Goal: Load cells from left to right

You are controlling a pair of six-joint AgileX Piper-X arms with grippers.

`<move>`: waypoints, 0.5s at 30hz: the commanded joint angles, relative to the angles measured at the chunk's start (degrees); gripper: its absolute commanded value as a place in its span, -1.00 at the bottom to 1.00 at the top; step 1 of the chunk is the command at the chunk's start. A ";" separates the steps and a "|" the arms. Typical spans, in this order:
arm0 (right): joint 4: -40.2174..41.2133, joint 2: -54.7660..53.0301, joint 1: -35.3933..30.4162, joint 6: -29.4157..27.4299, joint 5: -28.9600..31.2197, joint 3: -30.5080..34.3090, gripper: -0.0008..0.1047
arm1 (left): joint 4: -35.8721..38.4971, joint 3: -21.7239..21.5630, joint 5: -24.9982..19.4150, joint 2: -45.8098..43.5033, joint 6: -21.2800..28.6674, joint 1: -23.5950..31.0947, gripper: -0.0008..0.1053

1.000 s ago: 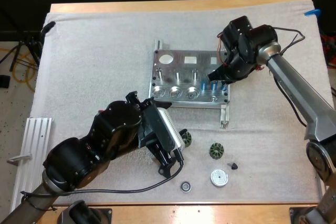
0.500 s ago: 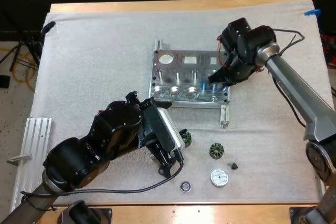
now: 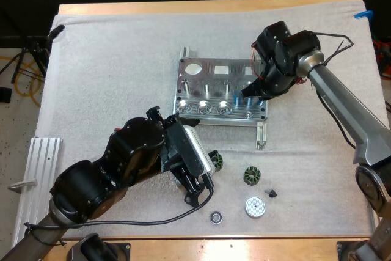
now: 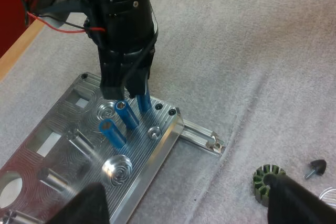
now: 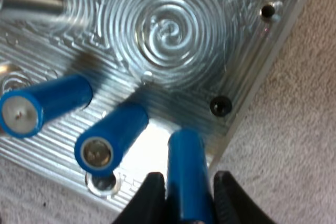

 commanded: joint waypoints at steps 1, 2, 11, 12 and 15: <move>-1.41 -0.33 -0.31 -0.63 2.78 0.08 -0.99 | -0.42 -0.13 -1.05 -0.06 -0.61 -0.01 0.20; -1.89 -0.15 -0.31 -0.63 2.78 0.08 -0.99 | -0.42 -0.13 -1.05 -0.06 -0.61 -0.01 0.20; -2.23 0.42 -0.31 -0.63 1.74 0.08 -0.99 | -0.42 -0.13 -1.05 -0.06 -0.61 -0.01 0.20; -2.01 0.42 -0.31 -0.63 1.74 0.08 -0.99 | -0.42 -0.13 -1.05 -0.06 -0.61 -0.01 0.20; -1.85 0.42 -0.31 -0.52 0.00 0.65 -0.99 | -0.42 -0.13 -1.05 -0.06 -0.61 -0.01 0.20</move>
